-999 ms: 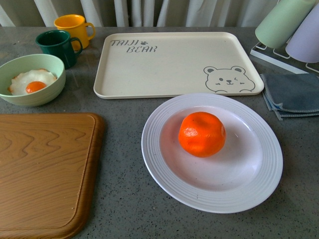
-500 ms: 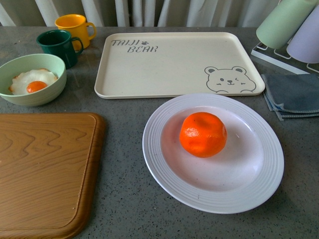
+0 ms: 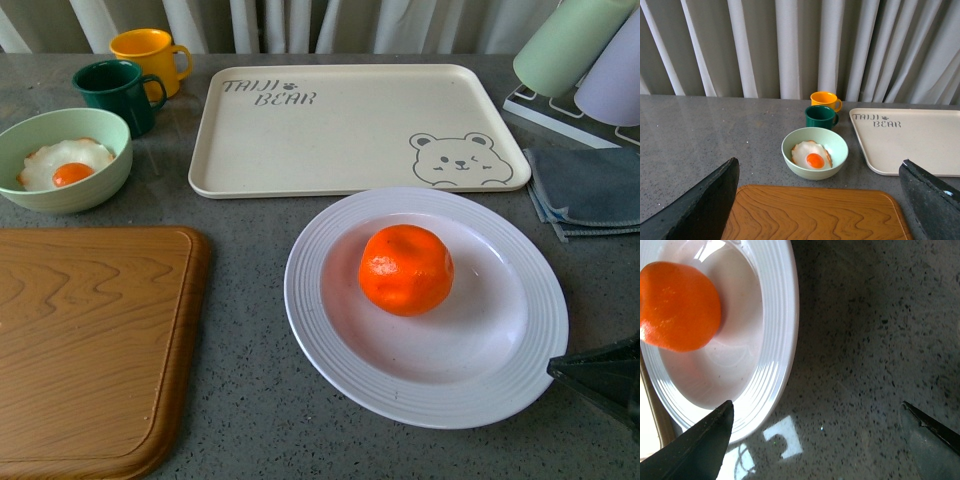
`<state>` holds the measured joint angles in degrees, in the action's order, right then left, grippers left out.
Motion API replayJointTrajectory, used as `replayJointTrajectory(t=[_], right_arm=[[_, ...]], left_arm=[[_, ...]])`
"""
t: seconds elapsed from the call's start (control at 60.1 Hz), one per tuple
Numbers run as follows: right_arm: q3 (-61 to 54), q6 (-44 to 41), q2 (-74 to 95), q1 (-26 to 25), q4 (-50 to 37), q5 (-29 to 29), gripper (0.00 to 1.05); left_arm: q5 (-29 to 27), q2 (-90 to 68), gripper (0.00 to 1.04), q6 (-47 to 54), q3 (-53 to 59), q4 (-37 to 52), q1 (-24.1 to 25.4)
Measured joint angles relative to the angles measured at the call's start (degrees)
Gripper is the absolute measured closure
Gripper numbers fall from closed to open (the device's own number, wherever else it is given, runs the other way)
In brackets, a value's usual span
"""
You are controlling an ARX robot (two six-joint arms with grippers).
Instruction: Place orange and plate with both arms
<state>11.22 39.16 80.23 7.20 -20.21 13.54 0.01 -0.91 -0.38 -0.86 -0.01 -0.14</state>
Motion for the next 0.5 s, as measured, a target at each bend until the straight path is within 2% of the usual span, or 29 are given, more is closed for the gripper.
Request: replayJointTrajectory(t=[0.3,0.5], right_arm=[[4.35,-0.17,11.23,0.33,-7.32,0.81,0.09],[7.76,-1.7,16.13,3.63,-9.79,-0.61,0.09]], left_arm=[[0.0,0.0,0.09,-0.02,0.0,0.0,0.0],[0.0,0.0,0.09,-0.02,0.0,0.0,0.0]])
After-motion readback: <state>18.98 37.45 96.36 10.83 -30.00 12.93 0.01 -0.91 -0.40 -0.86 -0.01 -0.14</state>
